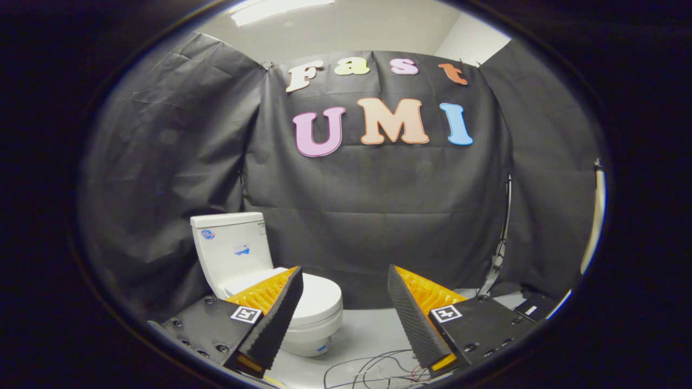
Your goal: Open the toilet lid.
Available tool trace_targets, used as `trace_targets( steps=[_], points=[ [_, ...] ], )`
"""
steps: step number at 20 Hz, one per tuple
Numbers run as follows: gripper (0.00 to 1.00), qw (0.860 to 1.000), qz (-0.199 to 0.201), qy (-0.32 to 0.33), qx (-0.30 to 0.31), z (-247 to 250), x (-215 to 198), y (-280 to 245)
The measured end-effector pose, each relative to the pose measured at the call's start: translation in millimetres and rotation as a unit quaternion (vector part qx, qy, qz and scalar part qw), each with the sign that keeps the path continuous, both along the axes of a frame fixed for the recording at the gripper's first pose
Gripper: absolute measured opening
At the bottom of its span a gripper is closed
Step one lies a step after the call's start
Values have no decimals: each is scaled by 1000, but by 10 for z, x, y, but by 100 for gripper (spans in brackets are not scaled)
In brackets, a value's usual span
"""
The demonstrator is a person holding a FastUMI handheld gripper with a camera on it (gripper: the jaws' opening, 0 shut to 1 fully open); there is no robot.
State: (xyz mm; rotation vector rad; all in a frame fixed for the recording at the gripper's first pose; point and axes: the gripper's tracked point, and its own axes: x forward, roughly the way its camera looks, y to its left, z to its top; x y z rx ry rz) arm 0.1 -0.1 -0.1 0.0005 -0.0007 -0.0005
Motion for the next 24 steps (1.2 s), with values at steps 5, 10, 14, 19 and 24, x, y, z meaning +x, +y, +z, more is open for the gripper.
trace_targets(
  steps=[5, 10, 14, 19, 24],
  points=[
    [98, 1000, 0, 0, 0, 5, 2, 0],
    [98, 1000, -1, 1, 0, -5, 6, -4],
    [98, 1000, -3, -5, 5, 6, 28, -4],
    [98, 999, 7, 38, 0, -178, 683, 76],
    [98, 995, 59, 53, 65, -628, 1218, 662]
  ],
)
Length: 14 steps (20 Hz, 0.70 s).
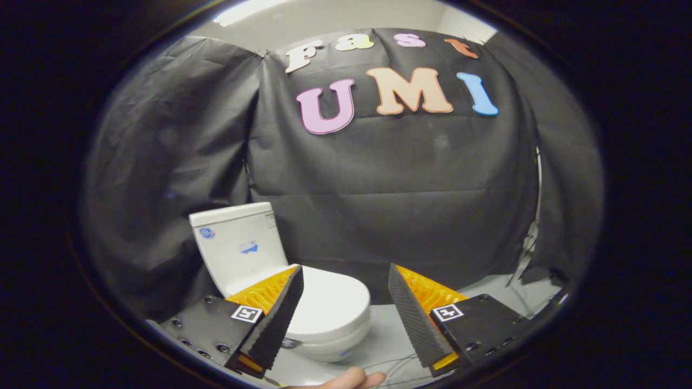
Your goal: Open the toilet lid.
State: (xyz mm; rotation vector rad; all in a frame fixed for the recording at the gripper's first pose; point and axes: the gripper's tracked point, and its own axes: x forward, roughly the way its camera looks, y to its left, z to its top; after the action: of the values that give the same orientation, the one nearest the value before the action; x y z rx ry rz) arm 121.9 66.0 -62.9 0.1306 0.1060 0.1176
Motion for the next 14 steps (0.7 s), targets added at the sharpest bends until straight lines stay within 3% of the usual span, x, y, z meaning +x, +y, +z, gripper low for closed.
trace_targets(
  steps=[8, 12, 14],
  points=[
    [99, 981, -35, 72, 179, -1442, -154, 645],
    [99, 962, -33, 113, 248, -1853, -125, 827],
    [99, 943, -28, 129, 306, -1989, -88, 937]
  ],
)
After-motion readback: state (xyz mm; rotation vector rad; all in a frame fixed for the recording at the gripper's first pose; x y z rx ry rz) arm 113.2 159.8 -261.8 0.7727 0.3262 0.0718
